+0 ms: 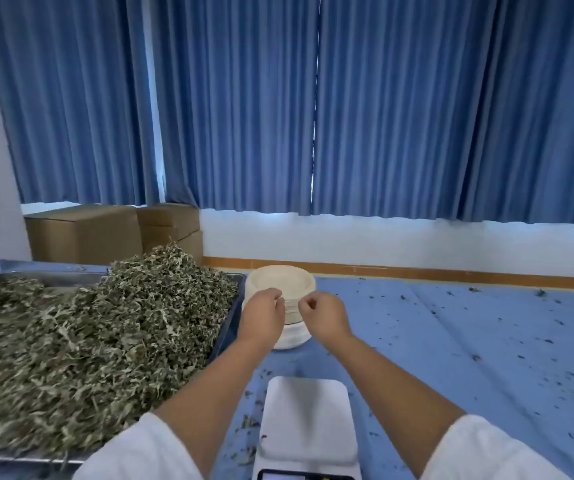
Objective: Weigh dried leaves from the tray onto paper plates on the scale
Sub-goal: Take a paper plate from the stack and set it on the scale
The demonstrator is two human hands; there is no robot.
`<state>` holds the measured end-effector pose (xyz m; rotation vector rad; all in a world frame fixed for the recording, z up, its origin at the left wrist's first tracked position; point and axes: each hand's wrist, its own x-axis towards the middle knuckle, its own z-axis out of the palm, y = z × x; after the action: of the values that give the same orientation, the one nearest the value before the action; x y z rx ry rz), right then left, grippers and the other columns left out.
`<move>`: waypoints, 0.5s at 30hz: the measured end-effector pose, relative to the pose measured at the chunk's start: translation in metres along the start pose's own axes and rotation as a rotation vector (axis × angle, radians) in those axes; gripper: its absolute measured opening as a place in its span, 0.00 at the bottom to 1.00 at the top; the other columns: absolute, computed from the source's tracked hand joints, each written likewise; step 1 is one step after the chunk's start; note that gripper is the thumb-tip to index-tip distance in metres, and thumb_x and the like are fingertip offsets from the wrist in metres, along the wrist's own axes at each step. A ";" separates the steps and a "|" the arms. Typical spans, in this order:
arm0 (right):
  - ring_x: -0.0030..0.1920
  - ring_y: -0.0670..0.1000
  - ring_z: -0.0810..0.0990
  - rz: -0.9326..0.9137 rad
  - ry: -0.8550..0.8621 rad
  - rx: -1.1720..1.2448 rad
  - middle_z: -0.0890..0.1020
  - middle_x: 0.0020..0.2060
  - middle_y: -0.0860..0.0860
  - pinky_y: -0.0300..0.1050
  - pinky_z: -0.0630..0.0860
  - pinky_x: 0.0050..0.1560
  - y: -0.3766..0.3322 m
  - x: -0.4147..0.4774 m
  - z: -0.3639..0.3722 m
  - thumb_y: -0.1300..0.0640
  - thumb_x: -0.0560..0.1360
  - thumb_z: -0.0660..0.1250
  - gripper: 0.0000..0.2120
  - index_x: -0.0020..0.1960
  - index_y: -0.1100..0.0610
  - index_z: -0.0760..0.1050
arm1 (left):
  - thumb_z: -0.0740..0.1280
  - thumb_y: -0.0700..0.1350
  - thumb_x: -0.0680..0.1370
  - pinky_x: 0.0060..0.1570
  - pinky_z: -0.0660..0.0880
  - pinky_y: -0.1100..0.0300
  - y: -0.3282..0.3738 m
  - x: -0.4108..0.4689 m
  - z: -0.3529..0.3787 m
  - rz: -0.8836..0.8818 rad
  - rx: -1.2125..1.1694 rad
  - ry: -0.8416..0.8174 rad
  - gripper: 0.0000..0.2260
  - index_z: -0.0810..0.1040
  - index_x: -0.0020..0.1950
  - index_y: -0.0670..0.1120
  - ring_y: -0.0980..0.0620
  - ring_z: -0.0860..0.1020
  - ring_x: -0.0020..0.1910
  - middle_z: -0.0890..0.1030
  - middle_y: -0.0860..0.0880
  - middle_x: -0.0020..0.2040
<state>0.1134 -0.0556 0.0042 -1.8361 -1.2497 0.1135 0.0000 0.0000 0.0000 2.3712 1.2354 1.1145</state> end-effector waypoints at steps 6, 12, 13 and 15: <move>0.56 0.57 0.77 -0.131 -0.263 -0.277 0.80 0.57 0.56 0.48 0.75 0.53 -0.005 0.046 0.016 0.62 0.77 0.56 0.15 0.58 0.58 0.79 | 0.57 0.37 0.79 0.63 0.67 0.54 -0.010 0.046 0.011 0.137 0.423 -0.282 0.17 0.70 0.68 0.43 0.47 0.69 0.66 0.74 0.45 0.65; 0.50 0.56 0.75 -0.229 -0.329 -0.453 0.78 0.46 0.53 0.49 0.72 0.48 0.014 0.065 0.028 0.59 0.79 0.54 0.15 0.36 0.48 0.70 | 0.57 0.38 0.79 0.56 0.70 0.52 -0.028 0.063 0.008 0.135 0.585 -0.391 0.09 0.76 0.53 0.45 0.46 0.74 0.57 0.78 0.47 0.56; 0.51 0.55 0.75 -0.247 -0.328 -0.458 0.79 0.46 0.52 0.49 0.73 0.50 0.016 0.066 0.026 0.59 0.80 0.54 0.16 0.38 0.46 0.74 | 0.56 0.40 0.80 0.57 0.68 0.52 -0.032 0.064 0.008 0.146 0.561 -0.381 0.10 0.76 0.52 0.46 0.47 0.74 0.57 0.78 0.48 0.55; 0.56 0.54 0.75 -0.299 -0.330 -0.493 0.81 0.53 0.50 0.51 0.73 0.56 0.019 0.071 0.023 0.58 0.80 0.54 0.16 0.52 0.47 0.80 | 0.54 0.43 0.81 0.58 0.67 0.51 -0.037 0.068 0.006 0.158 0.503 -0.393 0.13 0.78 0.52 0.46 0.48 0.75 0.56 0.80 0.49 0.53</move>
<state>0.1490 0.0122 0.0039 -2.0679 -1.9030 -0.0680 0.0065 0.0770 0.0118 2.9062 1.3108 0.3522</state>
